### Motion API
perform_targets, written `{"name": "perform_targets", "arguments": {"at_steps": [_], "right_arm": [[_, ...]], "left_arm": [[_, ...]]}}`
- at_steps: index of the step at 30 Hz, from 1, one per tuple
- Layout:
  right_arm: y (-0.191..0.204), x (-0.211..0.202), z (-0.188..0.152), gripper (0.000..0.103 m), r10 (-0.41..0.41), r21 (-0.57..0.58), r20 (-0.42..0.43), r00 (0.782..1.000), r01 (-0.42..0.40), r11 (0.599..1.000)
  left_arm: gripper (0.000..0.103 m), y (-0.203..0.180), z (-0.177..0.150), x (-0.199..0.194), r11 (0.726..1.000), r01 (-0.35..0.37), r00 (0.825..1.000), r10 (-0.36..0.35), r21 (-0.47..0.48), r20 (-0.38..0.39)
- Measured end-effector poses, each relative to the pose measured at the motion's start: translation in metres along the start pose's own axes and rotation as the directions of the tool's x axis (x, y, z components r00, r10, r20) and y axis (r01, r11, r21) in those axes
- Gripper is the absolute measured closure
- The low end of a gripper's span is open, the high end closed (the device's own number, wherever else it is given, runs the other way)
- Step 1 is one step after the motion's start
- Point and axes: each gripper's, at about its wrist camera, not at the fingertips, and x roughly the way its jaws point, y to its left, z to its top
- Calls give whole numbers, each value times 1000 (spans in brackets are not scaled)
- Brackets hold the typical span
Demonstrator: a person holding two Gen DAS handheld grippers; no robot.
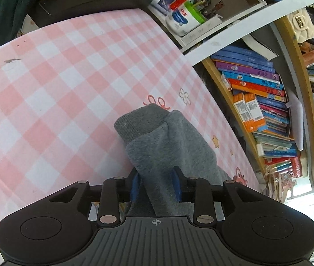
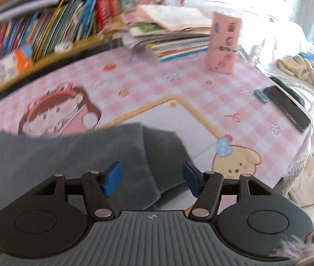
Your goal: Fold clothes
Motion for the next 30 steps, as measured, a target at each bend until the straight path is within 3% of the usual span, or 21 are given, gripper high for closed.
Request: {"name": "perform_targets", "arguments": {"at_steps": [7,14,22,25,27,30], "right_arm": [[-32,13,6,51,55,209,-55,997,-42,977],[-55,23,-1,63,154,415,-103,983,-98,905],[-45,27,-3,68,204,408,-116,972,-140,902],[-44,31,-4,78,216,407,-124,969,-149,901],[-44,32,-3,92,218,407,-125,968,-151,901],[-47,29,1,94,243,414,-100,965,-182,892]], "left_arm": [[73,2,0,-4,1000,0,1000,0,-16,8],[73,6,1,-8,1000,-6,1000,7,-29,27],[73,7,1,-9,999,-11,999,12,-40,30],[73,9,1,-8,999,-13,999,15,-50,28],[73,10,2,-6,998,-9,1000,11,-58,27],[74,11,3,-2,998,3,1000,-1,-68,21]]}}
